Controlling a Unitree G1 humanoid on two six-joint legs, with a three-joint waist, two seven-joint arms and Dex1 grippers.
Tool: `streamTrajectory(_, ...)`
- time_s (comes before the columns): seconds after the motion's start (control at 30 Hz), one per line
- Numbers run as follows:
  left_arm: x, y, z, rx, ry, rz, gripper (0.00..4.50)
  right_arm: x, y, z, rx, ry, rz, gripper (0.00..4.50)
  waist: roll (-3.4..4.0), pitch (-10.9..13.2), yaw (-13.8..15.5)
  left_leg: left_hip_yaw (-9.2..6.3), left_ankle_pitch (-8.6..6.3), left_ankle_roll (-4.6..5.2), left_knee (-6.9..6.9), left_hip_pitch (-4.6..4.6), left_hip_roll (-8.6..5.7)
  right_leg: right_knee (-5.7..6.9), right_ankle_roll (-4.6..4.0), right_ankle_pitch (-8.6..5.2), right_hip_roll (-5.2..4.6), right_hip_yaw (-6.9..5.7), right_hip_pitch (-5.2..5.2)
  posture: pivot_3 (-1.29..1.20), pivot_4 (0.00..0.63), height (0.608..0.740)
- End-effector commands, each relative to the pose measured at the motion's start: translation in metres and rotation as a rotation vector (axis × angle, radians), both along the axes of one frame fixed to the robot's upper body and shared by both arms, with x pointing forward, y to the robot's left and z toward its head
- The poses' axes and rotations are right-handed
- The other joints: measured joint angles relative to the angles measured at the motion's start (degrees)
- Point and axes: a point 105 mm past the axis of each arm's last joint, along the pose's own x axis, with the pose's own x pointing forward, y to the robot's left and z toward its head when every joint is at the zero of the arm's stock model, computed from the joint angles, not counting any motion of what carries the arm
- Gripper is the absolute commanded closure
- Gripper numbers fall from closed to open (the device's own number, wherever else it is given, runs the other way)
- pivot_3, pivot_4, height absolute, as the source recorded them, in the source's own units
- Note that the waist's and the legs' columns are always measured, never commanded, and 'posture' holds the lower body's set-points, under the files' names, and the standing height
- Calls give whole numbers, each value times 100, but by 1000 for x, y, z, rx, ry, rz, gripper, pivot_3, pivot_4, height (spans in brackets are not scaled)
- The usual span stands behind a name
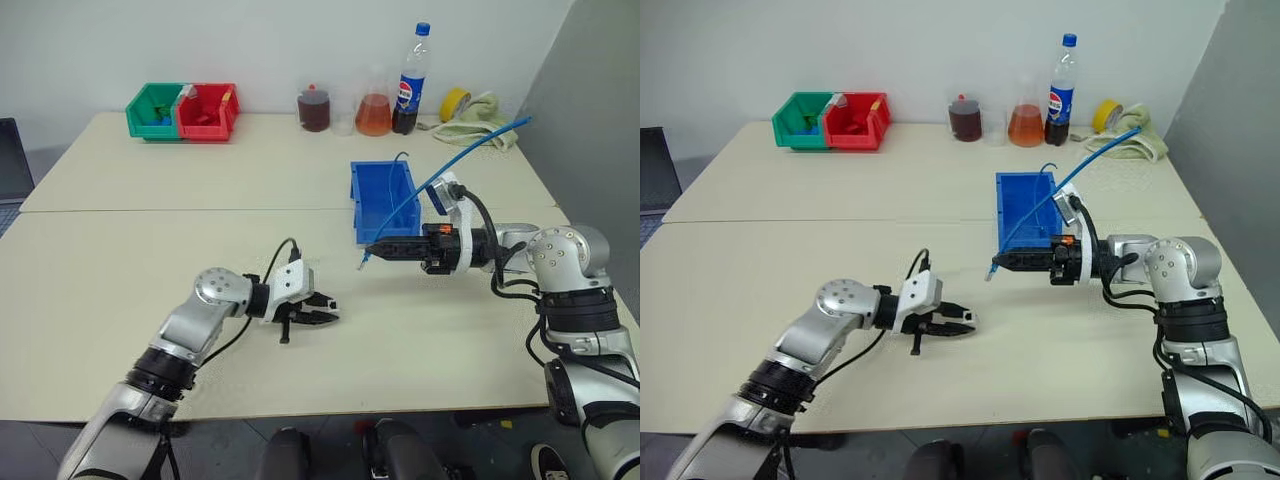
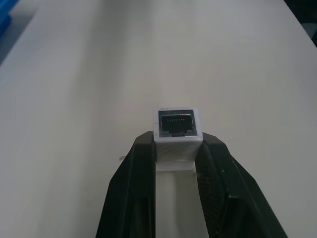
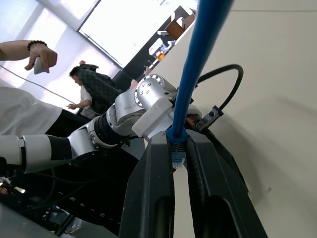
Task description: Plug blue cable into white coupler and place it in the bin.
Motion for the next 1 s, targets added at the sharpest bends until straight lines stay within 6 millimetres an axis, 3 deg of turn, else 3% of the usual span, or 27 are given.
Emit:
streamTrajectory(0.03,8,-9,2,7,-77,-53,3713,-1,1,9,2,-101,-25,4391,0,0,6,0,0,0,0,1,-1,0,0,0,0,0,0,0,150,740)
streamTrajectory(0.27,13,-5,-2,13,-86,-59,3713,-5,7,-3,-52,-252,-47,4391,0,-1,11,-1,0,1,7,2,-2,2,6,1,0,0,5,0,150,740)
streamTrajectory(0.6,9,2,-4,-5,-49,-47,3713,-24,27,-30,-66,-578,62,4391,-1,-1,-27,-1,1,0,14,9,6,9,7,0,13,1,7,0,150,740)
streamTrajectory(0.83,6,4,-2,-7,-42,-46,3713,-26,39,-35,-39,-685,107,4391,-1,-1,-25,-2,1,0,17,14,8,10,7,0,15,1,12,0,150,740)
streamTrajectory(1.0,3,6,-2,-2,-36,-48,3713,-24,45,-49,-59,-700,144,4391,-1,-1,-18,-3,1,0,19,15,7,12,6,0,15,0,12,0,150,740)
